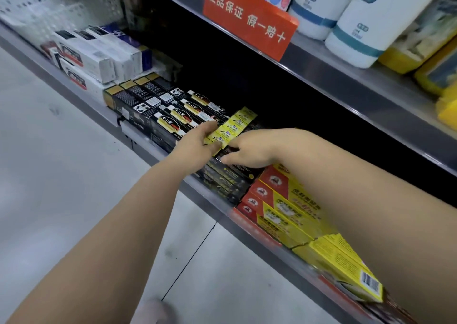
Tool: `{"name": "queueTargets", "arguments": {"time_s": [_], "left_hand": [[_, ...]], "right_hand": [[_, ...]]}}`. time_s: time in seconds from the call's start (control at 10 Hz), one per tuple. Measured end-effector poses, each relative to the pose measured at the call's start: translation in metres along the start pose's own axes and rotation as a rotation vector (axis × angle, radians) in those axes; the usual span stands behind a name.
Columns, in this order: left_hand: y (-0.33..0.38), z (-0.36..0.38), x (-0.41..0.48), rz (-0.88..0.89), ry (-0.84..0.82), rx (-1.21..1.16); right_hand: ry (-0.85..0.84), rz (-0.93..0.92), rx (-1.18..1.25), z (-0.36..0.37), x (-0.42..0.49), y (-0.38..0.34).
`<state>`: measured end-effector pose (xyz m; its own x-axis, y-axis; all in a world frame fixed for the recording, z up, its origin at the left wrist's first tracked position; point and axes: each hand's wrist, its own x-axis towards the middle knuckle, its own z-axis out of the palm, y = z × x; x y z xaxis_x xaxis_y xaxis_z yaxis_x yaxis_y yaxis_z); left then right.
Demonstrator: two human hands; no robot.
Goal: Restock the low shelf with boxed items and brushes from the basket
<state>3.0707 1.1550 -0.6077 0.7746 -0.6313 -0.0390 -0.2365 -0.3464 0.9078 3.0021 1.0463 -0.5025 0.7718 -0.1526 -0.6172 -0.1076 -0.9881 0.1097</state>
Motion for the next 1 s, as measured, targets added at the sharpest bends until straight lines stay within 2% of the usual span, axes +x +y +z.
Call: {"name": "queueTargets", "arguments": {"time_s": [0.1,0.3,0.4,0.5,0.7,0.8,0.9,1.0], "left_hand": [[0.004,-0.008,0.014,-0.031,-0.009,-0.094],[0.014,-0.004,0.038,-0.054,-0.241,0.003],[0.012,-0.003,0.044,-0.062,-0.285,0.063],[0.01,-0.004,0.044,-0.036,-0.294,0.109],[0.008,-0.004,0.044,-0.018,-0.298,0.145],[0.013,-0.008,0.036,-0.002,-0.283,0.099],[0.022,-0.024,0.019,0.045,-0.174,-0.008],[0.026,-0.051,-0.018,0.177,0.122,-0.132]], "right_hand": [[0.099,0.005,0.072,-0.013,0.008,0.02],[0.216,0.204,0.306,-0.009,0.035,0.068],[0.161,0.279,0.253,-0.007,0.048,0.077],[0.154,0.279,0.131,-0.013,0.053,0.076],[0.129,0.3,0.122,-0.011,0.059,0.077],[0.166,0.304,0.194,-0.015,0.049,0.071],[0.37,0.239,0.38,-0.019,0.021,0.056],[0.643,0.099,0.533,0.001,-0.042,0.04]]}}
